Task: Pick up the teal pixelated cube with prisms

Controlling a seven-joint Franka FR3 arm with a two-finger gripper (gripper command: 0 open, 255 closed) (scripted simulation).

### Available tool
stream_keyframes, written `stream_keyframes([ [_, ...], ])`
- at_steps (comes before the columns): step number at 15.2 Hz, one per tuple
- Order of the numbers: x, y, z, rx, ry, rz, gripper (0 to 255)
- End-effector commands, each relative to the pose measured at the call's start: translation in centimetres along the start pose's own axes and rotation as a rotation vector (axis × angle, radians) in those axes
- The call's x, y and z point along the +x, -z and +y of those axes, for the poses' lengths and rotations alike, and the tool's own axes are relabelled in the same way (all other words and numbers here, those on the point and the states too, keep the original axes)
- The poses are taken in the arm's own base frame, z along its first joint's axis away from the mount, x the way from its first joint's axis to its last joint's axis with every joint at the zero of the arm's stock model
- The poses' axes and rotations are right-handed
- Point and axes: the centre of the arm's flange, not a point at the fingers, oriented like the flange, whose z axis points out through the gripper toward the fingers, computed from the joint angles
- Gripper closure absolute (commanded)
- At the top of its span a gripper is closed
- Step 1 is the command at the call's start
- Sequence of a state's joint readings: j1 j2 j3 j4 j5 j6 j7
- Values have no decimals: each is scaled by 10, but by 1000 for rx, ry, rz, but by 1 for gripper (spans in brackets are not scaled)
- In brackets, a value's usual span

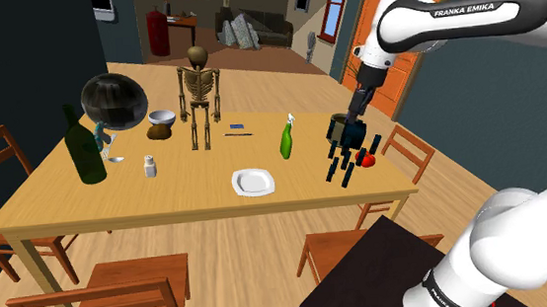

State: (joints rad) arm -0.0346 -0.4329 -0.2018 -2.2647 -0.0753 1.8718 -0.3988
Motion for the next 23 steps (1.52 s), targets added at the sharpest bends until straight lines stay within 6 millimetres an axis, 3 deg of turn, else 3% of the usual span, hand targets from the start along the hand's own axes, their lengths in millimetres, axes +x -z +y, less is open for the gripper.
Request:
stream_keyframes([
  [1,13,-12,23,0,3,-1,0],
  [23,133,-129,263,10,35,-15,0],
])
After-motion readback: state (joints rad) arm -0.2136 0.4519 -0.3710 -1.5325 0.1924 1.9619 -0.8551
